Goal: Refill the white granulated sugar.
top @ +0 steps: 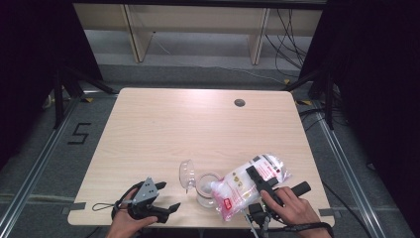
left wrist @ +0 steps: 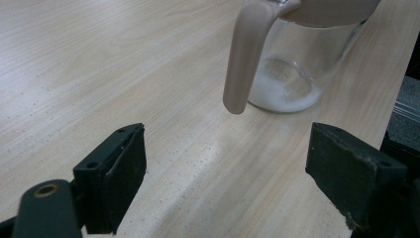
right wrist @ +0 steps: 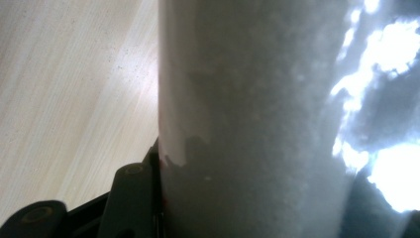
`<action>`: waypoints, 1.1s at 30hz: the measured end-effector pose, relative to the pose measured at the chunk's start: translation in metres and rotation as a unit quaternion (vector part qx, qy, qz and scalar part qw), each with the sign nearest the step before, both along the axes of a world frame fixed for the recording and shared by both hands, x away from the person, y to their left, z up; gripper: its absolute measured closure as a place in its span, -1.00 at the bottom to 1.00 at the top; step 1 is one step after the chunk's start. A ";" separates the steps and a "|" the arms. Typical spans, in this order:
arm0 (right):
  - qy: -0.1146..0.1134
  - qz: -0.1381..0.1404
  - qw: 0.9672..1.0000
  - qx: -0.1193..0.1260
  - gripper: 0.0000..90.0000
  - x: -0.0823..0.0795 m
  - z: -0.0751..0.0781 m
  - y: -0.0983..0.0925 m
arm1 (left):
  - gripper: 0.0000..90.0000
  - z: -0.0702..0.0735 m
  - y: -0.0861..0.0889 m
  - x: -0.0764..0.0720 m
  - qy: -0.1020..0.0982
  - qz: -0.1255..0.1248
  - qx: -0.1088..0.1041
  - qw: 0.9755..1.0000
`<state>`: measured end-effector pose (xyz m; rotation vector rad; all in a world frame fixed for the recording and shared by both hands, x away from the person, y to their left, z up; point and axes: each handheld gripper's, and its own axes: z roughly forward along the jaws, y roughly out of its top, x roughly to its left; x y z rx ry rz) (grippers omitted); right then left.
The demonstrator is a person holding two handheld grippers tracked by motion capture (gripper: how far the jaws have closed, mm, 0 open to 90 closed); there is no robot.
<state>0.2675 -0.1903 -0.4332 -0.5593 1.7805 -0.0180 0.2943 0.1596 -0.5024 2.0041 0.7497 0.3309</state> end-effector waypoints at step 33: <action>-0.007 0.008 1.000 -0.002 0.15 -0.002 0.001 0.000 | -0.65 0.000 0.001 0.000 -0.001 0.001 -0.004 1.000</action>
